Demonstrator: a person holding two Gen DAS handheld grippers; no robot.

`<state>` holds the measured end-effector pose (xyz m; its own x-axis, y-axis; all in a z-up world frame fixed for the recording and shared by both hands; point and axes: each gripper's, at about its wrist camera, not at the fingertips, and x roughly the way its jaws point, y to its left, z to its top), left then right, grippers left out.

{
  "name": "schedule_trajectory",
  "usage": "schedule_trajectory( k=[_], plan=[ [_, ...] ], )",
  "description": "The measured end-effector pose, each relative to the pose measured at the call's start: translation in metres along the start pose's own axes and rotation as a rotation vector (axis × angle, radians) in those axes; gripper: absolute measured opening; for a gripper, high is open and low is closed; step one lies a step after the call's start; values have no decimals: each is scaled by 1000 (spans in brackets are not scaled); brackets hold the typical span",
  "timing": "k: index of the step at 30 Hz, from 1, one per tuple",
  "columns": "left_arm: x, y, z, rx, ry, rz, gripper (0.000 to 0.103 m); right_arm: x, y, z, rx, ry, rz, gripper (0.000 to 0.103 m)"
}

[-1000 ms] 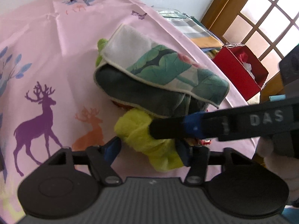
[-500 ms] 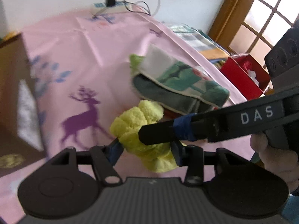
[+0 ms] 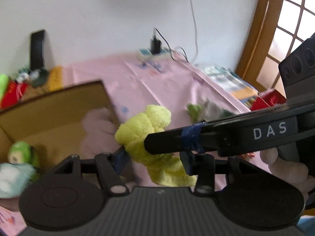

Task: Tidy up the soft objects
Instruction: 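Carry the yellow-green plush into the box and open both grippers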

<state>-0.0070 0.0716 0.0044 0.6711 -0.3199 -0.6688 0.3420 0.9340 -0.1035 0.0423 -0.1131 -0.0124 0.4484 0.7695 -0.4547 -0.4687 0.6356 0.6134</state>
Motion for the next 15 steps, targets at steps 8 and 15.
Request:
schedule_trajectory(
  k=[8, 15],
  plan=[
    [-10, 71, 8, -80, -27, 41, 45, 61, 47, 23, -92, -19, -31, 14],
    [10, 126, 2, -197, 50, 14, 45, 114, 58, 28, -97, 70, -112, 14]
  ],
)
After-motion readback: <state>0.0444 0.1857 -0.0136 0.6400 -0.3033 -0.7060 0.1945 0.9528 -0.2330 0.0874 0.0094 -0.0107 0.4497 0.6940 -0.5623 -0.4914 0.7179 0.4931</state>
